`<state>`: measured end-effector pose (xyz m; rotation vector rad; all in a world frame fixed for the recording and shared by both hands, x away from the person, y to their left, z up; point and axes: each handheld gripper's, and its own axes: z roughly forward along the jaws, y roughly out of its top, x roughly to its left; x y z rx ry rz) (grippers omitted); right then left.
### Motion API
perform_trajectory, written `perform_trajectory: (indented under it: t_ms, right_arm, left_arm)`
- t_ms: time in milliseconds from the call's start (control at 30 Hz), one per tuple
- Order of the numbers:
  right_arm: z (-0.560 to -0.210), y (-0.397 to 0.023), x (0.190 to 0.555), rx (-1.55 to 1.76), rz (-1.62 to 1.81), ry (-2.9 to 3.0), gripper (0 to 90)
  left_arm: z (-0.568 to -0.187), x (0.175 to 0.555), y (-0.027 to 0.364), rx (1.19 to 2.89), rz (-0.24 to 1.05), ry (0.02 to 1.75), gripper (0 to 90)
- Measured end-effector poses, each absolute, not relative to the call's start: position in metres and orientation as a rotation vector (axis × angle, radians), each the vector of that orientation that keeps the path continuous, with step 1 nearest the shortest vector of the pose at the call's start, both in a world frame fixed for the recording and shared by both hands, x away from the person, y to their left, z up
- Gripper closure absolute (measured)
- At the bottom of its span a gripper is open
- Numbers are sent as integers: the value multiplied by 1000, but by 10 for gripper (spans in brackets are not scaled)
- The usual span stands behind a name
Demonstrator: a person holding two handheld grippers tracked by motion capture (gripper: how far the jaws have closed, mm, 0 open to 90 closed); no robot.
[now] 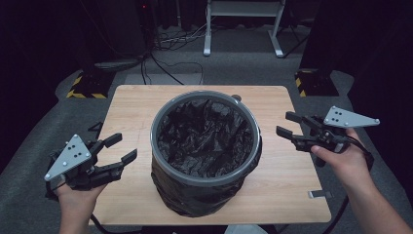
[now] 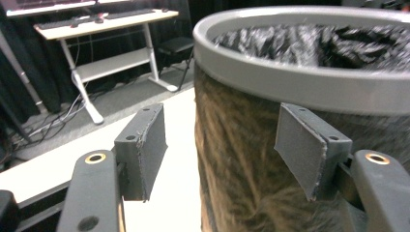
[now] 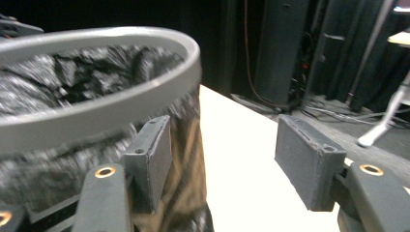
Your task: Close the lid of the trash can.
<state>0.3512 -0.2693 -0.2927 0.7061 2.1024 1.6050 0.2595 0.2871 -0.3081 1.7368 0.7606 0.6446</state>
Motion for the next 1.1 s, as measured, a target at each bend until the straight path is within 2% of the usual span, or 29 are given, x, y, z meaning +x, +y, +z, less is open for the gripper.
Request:
perform_trajectory:
  t_ms: [667,1100]
  right_arm:
    - [-359,-312,347,937,1376,2157,373]
    - [-413,-326,346,1061,1305,2182,363]
  left_arm:
    - [-382,264,313,1760,645,942,345]
    - [-429,271,320,1836,655,1021,346]
